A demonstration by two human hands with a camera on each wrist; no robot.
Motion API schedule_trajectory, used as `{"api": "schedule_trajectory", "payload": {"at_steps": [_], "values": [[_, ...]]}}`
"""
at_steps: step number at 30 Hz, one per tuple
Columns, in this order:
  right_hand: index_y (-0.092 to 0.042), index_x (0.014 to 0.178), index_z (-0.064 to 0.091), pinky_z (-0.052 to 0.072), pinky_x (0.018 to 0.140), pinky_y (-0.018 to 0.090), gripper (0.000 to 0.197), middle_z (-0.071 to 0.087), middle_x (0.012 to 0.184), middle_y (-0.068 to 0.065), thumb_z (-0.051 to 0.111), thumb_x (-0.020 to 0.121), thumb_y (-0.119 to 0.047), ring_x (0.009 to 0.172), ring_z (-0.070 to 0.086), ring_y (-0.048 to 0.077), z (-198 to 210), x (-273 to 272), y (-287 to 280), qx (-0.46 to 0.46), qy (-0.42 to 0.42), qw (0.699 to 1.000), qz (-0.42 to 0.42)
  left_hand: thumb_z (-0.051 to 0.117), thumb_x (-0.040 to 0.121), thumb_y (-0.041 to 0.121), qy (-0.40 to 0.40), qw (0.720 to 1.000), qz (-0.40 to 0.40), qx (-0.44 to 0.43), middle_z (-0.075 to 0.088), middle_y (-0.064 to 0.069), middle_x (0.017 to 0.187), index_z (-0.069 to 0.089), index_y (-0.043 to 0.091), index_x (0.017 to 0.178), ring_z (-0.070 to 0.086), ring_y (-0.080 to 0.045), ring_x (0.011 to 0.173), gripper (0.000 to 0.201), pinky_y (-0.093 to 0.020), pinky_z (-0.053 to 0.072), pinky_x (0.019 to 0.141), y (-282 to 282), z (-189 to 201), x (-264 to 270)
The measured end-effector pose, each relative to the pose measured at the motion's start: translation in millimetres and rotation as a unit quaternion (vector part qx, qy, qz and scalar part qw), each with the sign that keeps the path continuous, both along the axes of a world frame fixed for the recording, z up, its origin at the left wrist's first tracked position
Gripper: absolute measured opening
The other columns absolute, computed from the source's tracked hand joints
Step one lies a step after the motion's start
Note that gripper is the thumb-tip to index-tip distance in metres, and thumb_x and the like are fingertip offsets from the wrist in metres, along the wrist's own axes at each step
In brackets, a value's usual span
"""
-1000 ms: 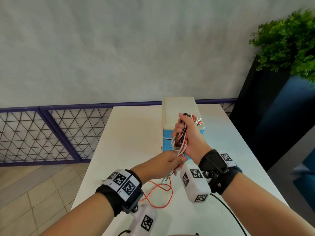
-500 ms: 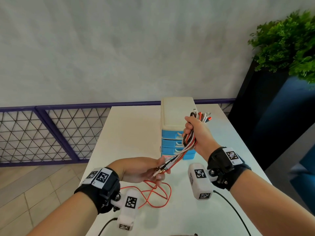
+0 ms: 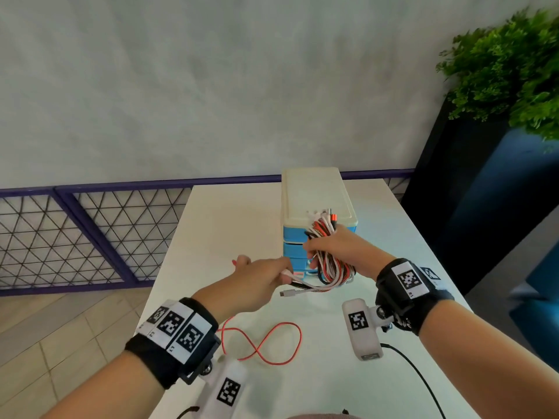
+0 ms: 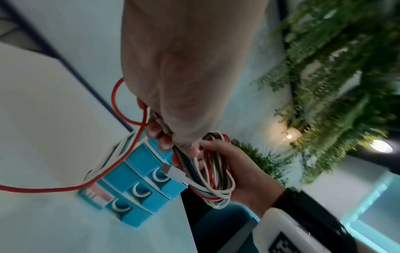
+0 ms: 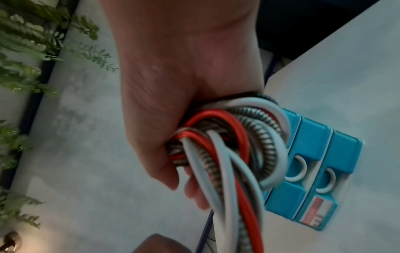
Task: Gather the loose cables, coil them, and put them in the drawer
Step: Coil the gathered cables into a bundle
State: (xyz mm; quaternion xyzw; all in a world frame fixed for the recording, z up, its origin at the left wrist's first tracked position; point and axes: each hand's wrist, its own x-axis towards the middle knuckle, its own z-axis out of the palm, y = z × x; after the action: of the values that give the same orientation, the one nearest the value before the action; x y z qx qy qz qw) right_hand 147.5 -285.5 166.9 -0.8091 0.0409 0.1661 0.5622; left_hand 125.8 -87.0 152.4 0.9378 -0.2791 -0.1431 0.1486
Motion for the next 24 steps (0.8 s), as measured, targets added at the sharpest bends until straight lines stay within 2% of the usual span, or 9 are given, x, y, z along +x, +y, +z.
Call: {"api": "schedule_trajectory", "payload": {"at_steps": [3,6,8,10,11,14,17,20,24], "values": [[-0.002,0.099,0.070,0.058,0.070,0.028,0.022,0.076,0.087,0.010,0.070,0.083,-0.017,0.077,0.073,0.020,-3.2,-1.2,2.2,0.011,0.044,0.998,0.044,0.034,0.094,0.000,-0.093,0.994,-0.044,0.027,0.057,0.016,0.098,0.046,0.026,0.098,0.046,-0.008,0.092,0.029,-0.037,0.015,0.071,-2.7,13.7,1.7],[-0.002,0.107,0.068,0.054,0.091,0.043,0.040,0.072,0.100,0.020,0.072,0.076,-0.027,0.090,0.069,0.029,-6.1,-3.0,2.9,0.066,0.089,0.992,0.057,0.034,0.092,-0.007,-0.100,0.994,-0.044,0.011,0.048,0.017,0.088,0.047,0.021,0.103,0.029,0.014,0.087,0.032,-0.033,0.018,0.074,-3.4,28.5,3.0],[0.001,0.110,0.064,0.051,0.093,0.044,0.040,0.067,0.108,0.026,0.066,0.080,-0.025,0.099,0.066,0.035,-7.2,-6.9,3.6,0.172,0.143,0.971,0.079,0.029,0.089,-0.012,-0.079,0.996,-0.031,0.007,0.042,0.018,0.085,0.044,0.019,0.104,0.026,0.005,0.092,0.037,-0.035,0.016,0.074,-3.3,35.0,3.4],[-0.001,0.106,0.064,0.053,0.089,0.039,0.025,0.067,0.105,0.023,0.056,0.090,-0.018,0.097,0.067,0.032,-5.5,-12.8,6.3,0.253,0.175,0.947,0.094,0.026,0.087,-0.011,-0.066,0.997,-0.032,0.022,0.037,0.021,0.082,0.039,0.022,0.107,0.029,-0.015,0.097,0.041,-0.037,0.012,0.068,-3.5,39.6,3.3],[-0.003,0.104,0.064,0.053,0.090,0.040,0.022,0.068,0.103,0.020,0.052,0.092,-0.017,0.095,0.068,0.031,-5.7,-14.9,7.1,0.278,0.182,0.938,0.095,0.027,0.089,-0.009,-0.059,0.997,-0.033,0.029,0.035,0.021,0.081,0.036,0.025,0.110,0.027,-0.018,0.094,0.041,-0.034,0.012,0.068,-3.8,41.1,3.0],[-0.005,0.103,0.065,0.050,0.095,0.045,0.021,0.070,0.103,0.018,0.051,0.094,-0.017,0.098,0.068,0.032,-5.1,-19.5,9.1,0.310,0.195,0.925,0.103,0.027,0.093,0.000,-0.032,0.999,-0.029,0.014,0.039,0.018,0.085,0.038,0.019,0.108,0.024,-0.018,0.090,0.026,-0.032,0.022,0.075,-3.1,44.4,2.4],[-0.006,0.100,0.068,0.049,0.099,0.043,0.024,0.066,0.114,0.021,0.052,0.092,-0.022,0.111,0.063,0.035,-4.4,-20.9,9.6,0.307,0.214,0.913,0.160,0.030,0.096,0.007,-0.026,0.999,-0.040,-0.006,0.039,0.022,0.083,0.039,0.024,0.101,0.025,-0.018,0.093,0.020,-0.029,0.028,0.070,1.0,40.8,4.8],[-0.008,0.093,0.072,0.052,0.093,0.039,0.026,0.068,0.111,0.020,0.050,0.092,-0.023,0.107,0.066,0.033,-4.5,-21.4,9.2,0.315,0.233,0.903,0.173,0.036,0.100,0.016,-0.044,0.997,-0.049,-0.027,0.043,0.027,0.086,0.040,0.029,0.099,0.023,-0.014,0.091,0.014,-0.021,0.030,0.069,3.1,36.7,7.4],[-0.010,0.092,0.073,0.054,0.087,0.034,0.025,0.067,0.114,0.021,0.053,0.091,-0.024,0.098,0.068,0.026,-4.3,-21.6,8.8,0.318,0.248,0.898,0.174,0.039,0.100,0.018,-0.056,0.996,-0.060,-0.033,0.042,0.029,0.088,0.041,0.029,0.098,0.022,-0.013,0.090,0.011,-0.025,0.031,0.071,4.7,36.1,6.4]]}}
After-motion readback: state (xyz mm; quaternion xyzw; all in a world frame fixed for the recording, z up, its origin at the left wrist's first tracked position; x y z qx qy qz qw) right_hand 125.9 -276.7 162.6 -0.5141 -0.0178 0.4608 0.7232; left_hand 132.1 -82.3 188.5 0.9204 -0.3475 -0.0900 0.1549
